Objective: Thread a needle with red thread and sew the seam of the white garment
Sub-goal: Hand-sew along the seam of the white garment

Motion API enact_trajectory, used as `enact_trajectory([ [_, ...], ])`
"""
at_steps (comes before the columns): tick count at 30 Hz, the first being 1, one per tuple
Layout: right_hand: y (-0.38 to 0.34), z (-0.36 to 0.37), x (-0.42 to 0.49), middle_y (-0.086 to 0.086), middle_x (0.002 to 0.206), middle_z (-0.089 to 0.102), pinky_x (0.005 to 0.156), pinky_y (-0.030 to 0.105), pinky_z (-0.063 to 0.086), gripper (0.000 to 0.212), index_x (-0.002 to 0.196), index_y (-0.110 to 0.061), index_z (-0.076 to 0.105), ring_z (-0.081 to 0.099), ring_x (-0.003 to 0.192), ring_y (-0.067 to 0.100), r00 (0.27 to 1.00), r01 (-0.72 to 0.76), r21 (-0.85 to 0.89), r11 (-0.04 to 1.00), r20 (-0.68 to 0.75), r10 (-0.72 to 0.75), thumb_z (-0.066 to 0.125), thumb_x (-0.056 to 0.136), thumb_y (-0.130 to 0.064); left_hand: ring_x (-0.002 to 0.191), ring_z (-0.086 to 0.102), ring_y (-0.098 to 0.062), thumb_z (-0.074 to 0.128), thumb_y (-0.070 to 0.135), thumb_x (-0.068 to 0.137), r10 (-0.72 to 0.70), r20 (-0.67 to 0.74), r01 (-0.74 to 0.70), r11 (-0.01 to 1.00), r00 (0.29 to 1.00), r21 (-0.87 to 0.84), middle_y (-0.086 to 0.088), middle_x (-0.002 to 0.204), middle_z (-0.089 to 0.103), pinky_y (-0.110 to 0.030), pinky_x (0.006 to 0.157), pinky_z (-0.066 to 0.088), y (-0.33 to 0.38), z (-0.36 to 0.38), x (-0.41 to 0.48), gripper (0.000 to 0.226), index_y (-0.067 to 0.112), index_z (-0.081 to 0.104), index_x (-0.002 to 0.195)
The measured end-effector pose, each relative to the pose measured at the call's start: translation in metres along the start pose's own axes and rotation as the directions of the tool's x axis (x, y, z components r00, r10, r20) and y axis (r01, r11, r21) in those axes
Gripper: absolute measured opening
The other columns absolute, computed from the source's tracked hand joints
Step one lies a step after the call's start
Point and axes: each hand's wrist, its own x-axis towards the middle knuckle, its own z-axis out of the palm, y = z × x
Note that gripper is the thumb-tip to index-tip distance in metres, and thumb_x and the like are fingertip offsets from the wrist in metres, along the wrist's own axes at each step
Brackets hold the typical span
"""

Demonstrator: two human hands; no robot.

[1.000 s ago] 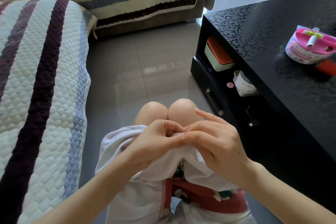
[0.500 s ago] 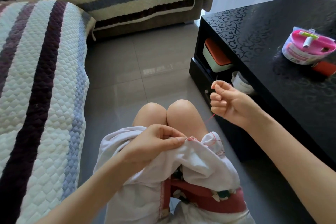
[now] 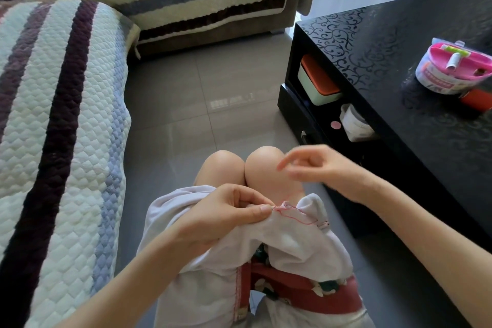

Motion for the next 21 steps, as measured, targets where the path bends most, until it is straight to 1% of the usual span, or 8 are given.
enact_trajectory([
  [3, -0.014, 0.018, -0.018, -0.002, 0.084, 0.071, 0.078, 0.018, 0.048, 0.012, 0.096, -0.01, 0.074, 0.064, 0.083, 0.003, 0.982, -0.005, -0.084, 0.996, 0.187, 0.021, 0.07, 0.087, -0.016, 0.083, 0.066, -0.011, 0.074, 0.025, 0.08, 0.004, 0.012, -0.004, 1.0, 1.0, 0.014, -0.009, 0.087, 0.073, -0.018, 0.075, 0.051, 0.001, 0.001, 0.0, 0.014, 0.013, 0.077, 0.086],
  [6, -0.012, 0.024, -0.018, -0.004, 0.08, 0.068, 0.076, 0.023, 0.048, 0.005, 0.086, -0.014, 0.072, 0.061, 0.079, 0.004, 0.981, 0.004, -0.094, 0.996, 0.192, 0.014, 0.069, 0.087, -0.017, 0.086, 0.066, -0.011, 0.069, 0.025, 0.078, 0.005, 0.012, -0.006, 0.999, 1.0, 0.031, -0.011, 0.091, 0.073, -0.019, 0.078, 0.051, 0.001, 0.0, -0.001, 0.018, 0.013, 0.077, 0.087],
  [10, -0.008, 0.026, -0.015, -0.003, 0.072, 0.065, 0.071, 0.021, 0.046, 0.012, 0.077, -0.012, 0.067, 0.058, 0.073, 0.006, 0.986, -0.016, 0.041, 0.999, 0.168, 0.009, 0.066, 0.088, -0.007, 0.082, 0.066, -0.009, 0.068, 0.026, 0.078, 0.006, 0.017, -0.007, 1.0, 1.0, 0.022, -0.007, 0.086, 0.073, -0.018, 0.074, 0.05, 0.001, 0.001, -0.003, 0.015, 0.016, 0.078, 0.084],
  [12, -0.001, 0.025, -0.009, -0.009, 0.068, 0.062, 0.069, 0.022, 0.046, 0.018, 0.074, -0.015, 0.065, 0.056, 0.07, 0.004, 0.997, -0.025, 0.002, 1.0, 0.079, 0.025, 0.064, 0.089, -0.005, 0.081, 0.065, -0.01, 0.068, 0.025, 0.077, 0.004, 0.011, -0.004, 1.0, 1.0, 0.01, -0.007, 0.085, 0.073, -0.018, 0.073, 0.05, 0.0, 0.0, -0.004, 0.015, 0.014, 0.077, 0.084],
  [15, 0.023, 0.018, 0.007, -0.013, 0.07, 0.062, 0.074, 0.034, 0.047, 0.016, 0.074, -0.022, 0.064, 0.057, 0.074, 0.007, 0.981, -0.105, -0.342, 0.934, -0.188, 0.041, 0.064, 0.089, -0.018, 0.08, 0.065, -0.01, 0.069, 0.023, 0.078, 0.005, 0.009, -0.005, 1.0, 1.0, -0.011, -0.007, 0.084, 0.072, -0.018, 0.072, 0.051, 0.001, 0.0, -0.005, 0.015, 0.012, 0.076, 0.085],
  [17, 0.036, 0.01, 0.015, -0.011, 0.077, 0.062, 0.072, 0.031, 0.041, 0.013, 0.078, -0.023, 0.063, 0.06, 0.083, 0.014, 0.945, -0.226, -0.507, 0.832, -0.322, 0.061, 0.061, 0.09, -0.025, 0.079, 0.066, -0.01, 0.075, 0.023, 0.079, -0.002, 0.004, 0.002, 1.0, 1.0, -0.023, -0.006, 0.083, 0.073, -0.018, 0.071, 0.051, 0.002, 0.0, -0.006, 0.012, 0.012, 0.076, 0.083],
  [19, 0.048, 0.001, 0.017, -0.008, 0.085, 0.064, 0.07, 0.027, 0.035, 0.012, 0.084, -0.021, 0.066, 0.061, 0.09, 0.018, 0.892, -0.335, -0.563, 0.756, -0.447, 0.063, 0.058, 0.092, -0.026, 0.078, 0.066, -0.011, 0.076, 0.023, 0.078, -0.009, 0.001, 0.01, 0.999, 1.0, -0.038, -0.006, 0.082, 0.073, -0.018, 0.07, 0.051, 0.002, 0.0, -0.008, 0.012, 0.011, 0.076, 0.082],
  [21, 0.062, -0.008, 0.017, 0.0, 0.095, 0.069, 0.071, 0.029, 0.038, 0.017, 0.091, -0.015, 0.069, 0.063, 0.094, 0.024, 0.827, -0.434, -0.59, 0.681, -0.561, 0.04, 0.056, 0.093, -0.025, 0.079, 0.066, -0.012, 0.073, 0.022, 0.078, -0.012, 0.008, 0.013, 0.999, 1.0, -0.048, -0.008, 0.084, 0.072, -0.019, 0.071, 0.051, 0.0, -0.001, -0.01, 0.013, 0.011, 0.076, 0.083],
])
